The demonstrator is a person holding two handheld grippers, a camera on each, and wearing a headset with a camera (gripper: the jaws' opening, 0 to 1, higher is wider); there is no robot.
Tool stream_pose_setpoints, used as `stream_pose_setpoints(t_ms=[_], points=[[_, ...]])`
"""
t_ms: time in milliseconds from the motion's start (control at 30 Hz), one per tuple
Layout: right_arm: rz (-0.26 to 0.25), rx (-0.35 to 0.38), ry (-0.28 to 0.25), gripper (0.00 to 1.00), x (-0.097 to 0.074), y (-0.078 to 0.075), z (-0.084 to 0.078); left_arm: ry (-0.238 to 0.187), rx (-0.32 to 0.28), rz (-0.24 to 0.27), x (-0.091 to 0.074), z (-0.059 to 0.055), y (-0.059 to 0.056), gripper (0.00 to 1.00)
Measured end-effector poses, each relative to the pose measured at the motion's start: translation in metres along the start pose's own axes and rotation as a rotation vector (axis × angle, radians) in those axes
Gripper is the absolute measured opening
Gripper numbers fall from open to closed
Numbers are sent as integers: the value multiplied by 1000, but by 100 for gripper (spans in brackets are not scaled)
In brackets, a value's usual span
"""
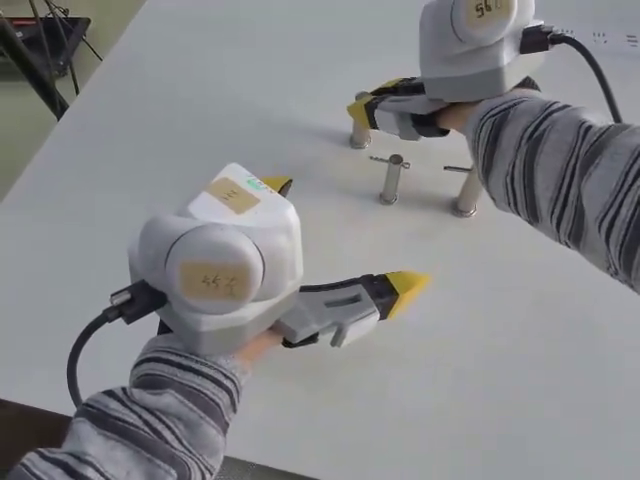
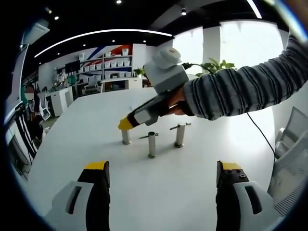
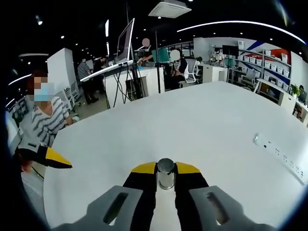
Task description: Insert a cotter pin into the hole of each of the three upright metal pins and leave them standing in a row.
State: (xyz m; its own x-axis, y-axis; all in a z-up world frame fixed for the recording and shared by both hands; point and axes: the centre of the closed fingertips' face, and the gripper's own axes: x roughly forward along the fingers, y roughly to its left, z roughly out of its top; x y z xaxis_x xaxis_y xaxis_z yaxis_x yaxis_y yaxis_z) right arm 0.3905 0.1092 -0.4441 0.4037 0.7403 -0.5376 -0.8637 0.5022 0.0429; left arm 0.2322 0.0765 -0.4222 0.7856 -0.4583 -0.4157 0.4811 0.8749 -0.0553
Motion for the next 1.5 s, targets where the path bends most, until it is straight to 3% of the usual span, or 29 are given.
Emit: stream_pose_setpoints(t_ms=[200,533,1033,1500], points=[[-21,47,22,8,-11,-13,-6,0,1,-8,-1,1,-3,91],[-59,6,47,8,-42,-29,-22,-3,5,-14,-2,5,-7,91],[-125,9,62,8,-93,-62,-48,-7,-8,-20,-6,10,-16,91],[-166,24,87,8,-143,-68,-78,-13,-8,-26,-11,14,-24,90]])
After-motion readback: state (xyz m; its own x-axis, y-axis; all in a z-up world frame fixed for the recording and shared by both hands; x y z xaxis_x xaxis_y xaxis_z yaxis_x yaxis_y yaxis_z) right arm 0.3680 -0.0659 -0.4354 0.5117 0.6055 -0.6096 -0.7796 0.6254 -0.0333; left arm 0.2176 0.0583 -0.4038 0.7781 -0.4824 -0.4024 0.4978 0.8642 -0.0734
